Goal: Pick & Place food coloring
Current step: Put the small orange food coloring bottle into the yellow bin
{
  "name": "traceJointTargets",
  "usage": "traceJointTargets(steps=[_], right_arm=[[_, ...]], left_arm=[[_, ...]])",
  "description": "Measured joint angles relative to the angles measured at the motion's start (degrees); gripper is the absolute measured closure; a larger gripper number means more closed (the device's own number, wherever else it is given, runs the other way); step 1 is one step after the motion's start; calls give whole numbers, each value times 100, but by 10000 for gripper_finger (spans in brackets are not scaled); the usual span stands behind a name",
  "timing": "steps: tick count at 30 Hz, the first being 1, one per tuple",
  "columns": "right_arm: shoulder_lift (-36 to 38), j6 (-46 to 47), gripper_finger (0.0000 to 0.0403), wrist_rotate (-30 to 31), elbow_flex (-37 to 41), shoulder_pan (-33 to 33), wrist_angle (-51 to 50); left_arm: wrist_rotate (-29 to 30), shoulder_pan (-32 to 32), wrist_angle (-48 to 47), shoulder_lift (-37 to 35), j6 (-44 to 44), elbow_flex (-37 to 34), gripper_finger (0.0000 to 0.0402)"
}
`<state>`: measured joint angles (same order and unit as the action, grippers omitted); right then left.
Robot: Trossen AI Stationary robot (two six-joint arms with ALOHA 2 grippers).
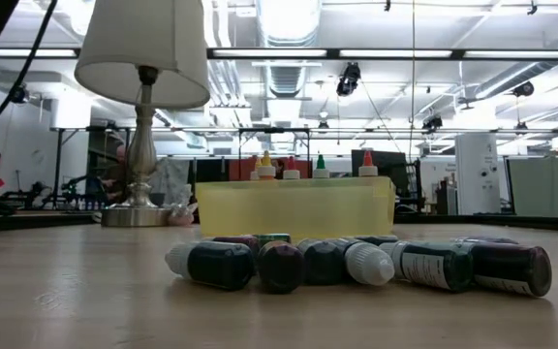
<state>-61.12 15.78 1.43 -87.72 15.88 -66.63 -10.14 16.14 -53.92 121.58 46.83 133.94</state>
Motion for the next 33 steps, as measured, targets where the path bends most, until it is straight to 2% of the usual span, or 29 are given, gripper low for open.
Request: traceJointTargets(steps=[2,8,12,18,22,28,33], right_arm=[[0,-59,179,-224,0,0,223],[7,-474,179,-1101,-1,2,1131],[25,-711,179,-1203,-2,2,1540],[-39,-981,179,-1242,-7,2,1956],[-150,-996,179,-1253,-7,2,1985],[-293,-996,179,-1264,-4,2,2041],[-434,-996,179,-1679,-4,6,2142]], left_arm=[[-45,-83,222,-68,-291,96,343],[-279,-325,986,-768,-694,-607,343],[-308,-458,1407,-1076,-1052,-926,343],[-748,-599,2596,-1287,-1437,-1238,343],[-1037,-638,2905,-1287,-1443,-1353,343],[-1097,-671,2997,-1280,-1287,-1616,343],[-1212,-687,3212,-1276,-1208,-1841,343]])
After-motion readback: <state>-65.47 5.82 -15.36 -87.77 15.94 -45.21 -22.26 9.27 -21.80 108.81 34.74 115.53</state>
